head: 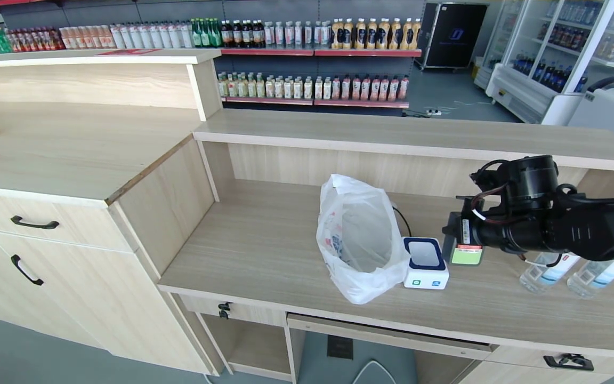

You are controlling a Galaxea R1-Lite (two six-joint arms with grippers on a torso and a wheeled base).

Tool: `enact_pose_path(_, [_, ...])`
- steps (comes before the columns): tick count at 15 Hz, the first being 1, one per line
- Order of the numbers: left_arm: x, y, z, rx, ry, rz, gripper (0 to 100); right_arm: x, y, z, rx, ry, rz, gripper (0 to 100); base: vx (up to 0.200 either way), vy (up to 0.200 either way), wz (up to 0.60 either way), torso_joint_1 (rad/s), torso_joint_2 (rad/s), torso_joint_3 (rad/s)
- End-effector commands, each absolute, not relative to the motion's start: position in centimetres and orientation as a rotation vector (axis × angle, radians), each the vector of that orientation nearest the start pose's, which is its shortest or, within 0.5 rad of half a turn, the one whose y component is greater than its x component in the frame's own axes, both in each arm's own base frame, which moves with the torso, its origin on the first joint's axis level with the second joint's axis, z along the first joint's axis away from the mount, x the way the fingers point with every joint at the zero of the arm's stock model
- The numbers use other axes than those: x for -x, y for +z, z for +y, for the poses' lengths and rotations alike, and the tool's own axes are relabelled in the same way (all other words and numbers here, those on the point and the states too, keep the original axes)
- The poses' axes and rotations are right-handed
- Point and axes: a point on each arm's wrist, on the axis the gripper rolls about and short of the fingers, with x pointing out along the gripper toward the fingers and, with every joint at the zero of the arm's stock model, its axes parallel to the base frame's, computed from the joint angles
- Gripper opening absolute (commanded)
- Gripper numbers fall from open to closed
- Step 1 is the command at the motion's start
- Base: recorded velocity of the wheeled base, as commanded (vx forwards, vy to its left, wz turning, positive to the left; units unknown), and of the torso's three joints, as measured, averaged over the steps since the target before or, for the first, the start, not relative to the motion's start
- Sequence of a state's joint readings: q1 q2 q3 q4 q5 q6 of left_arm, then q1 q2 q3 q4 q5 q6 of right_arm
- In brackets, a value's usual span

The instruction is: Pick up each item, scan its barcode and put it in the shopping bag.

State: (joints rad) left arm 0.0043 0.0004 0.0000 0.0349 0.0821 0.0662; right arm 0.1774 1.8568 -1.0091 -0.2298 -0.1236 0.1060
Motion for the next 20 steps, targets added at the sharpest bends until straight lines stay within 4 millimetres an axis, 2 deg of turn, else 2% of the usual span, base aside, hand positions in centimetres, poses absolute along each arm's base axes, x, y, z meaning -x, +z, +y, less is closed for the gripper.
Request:
enact_pose_path(1, [2.3, 7.2, 0.2, -0.067, 0.086, 0.038, 100, -33.6, 14.4, 5.8, -0.008, 0.019, 0.623, 0, 0.0, 0.0, 0.0, 0.0, 0.0, 0.0])
enact_pose_path(6, [2.3, 7.2, 0.2, -0.067, 0.086, 0.038, 100, -34.7, 13.0, 5.9, 0.005, 0.002, 0.612, 0, 0.0, 0.0, 0.0, 0.0, 0.0, 0.0])
enact_pose_path(12, [2.3, 7.2, 0.2, -0.067, 0.086, 0.038, 100, -34.9, 12.5, 5.9, 0.013, -0.009, 0.625, 0, 0.0, 0.0, 0.0, 0.0, 0.0, 0.0])
enact_pose_path(19, [2.3, 7.2, 0.2, -0.067, 0.086, 0.038, 100, -34.5, 12.9, 5.9, 0.011, -0.007, 0.613, 0, 0.0, 0.0, 0.0, 0.0, 0.0, 0.0])
enact_pose_path(20, [2.3, 7.2, 0.2, -0.067, 0.086, 0.038, 100, -34.0, 14.6, 5.9, 0.003, 0.002, 0.543, 0, 0.0, 0.0, 0.0, 0.0, 0.0, 0.0])
